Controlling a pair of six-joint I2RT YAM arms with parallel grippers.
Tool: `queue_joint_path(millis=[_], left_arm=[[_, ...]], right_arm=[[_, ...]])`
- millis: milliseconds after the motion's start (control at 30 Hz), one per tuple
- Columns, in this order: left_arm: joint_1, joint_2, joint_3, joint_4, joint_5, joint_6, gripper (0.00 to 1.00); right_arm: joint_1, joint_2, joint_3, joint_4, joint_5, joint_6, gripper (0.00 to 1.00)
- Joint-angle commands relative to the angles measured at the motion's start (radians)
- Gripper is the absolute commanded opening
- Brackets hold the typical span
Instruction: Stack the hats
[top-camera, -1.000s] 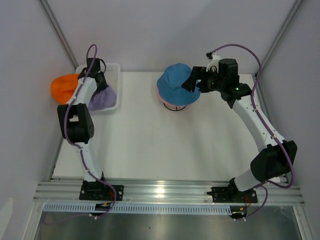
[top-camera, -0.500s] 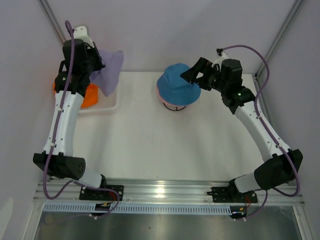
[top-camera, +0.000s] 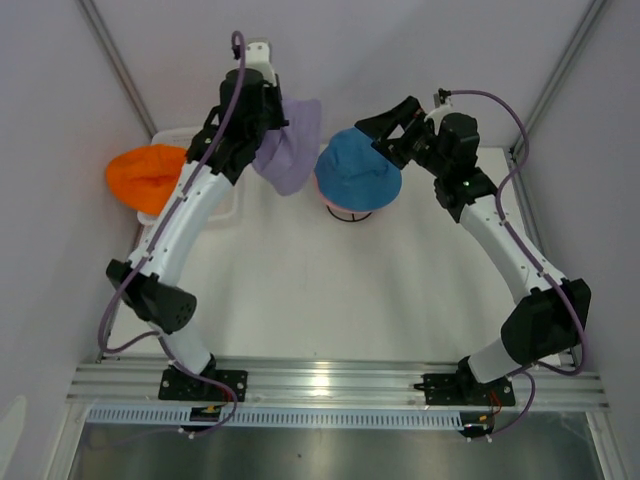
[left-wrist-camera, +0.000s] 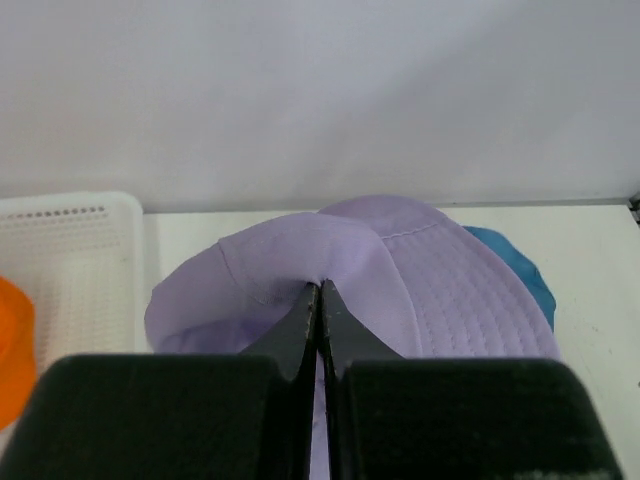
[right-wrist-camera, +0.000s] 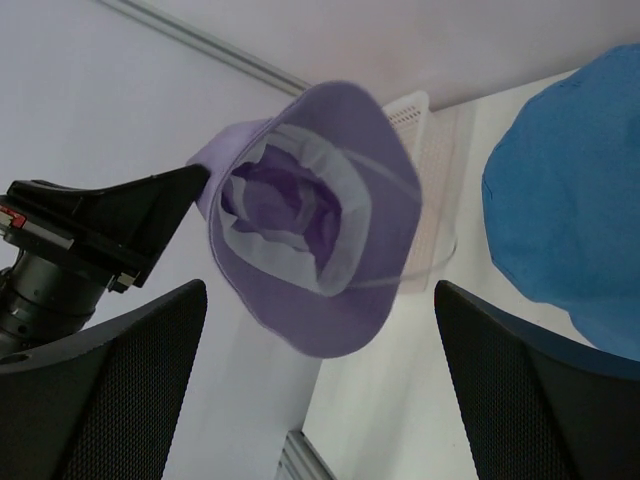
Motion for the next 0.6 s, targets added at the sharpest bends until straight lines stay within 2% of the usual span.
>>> queue_joint_path(millis=[0, 133, 233, 333, 500, 567], left_arm=[[-0.082, 0.095, 0.122, 0.034, -0.107, 0.034, 0.01], [-0.153, 0.234, 0.331, -0.005, -0.178, 0.067, 0.01], [-0.182, 0.300, 0.417, -0.025, -0.187, 0.047, 0.01], [-0.187, 0.300, 0.411, -0.012, -0.149, -0.024, 0.01], [-0.188, 0.304, 0.405, 0.011, -0.089, -0.094, 0.01], [-0.199, 0.301, 0.393, 0.031, -0.083, -0.096, 0.01]], right_arm=[[-0.006, 0.019, 0.043, 0.085, -0.010, 0.048, 1.00], [-0.028, 0.059, 0.064, 0.088, -0.092, -0.004, 1.00], [-0.052, 0.099, 0.092, 0.057, -0.135, -0.032, 0.99], [-0.072, 0.120, 0.081, 0.068, -0.137, -0.044, 0.90], [-0.085, 0.157, 0.075, 0.135, -0.136, -0.003, 0.87], [-0.086, 0.171, 0.066, 0.169, -0.108, 0.020, 0.82]])
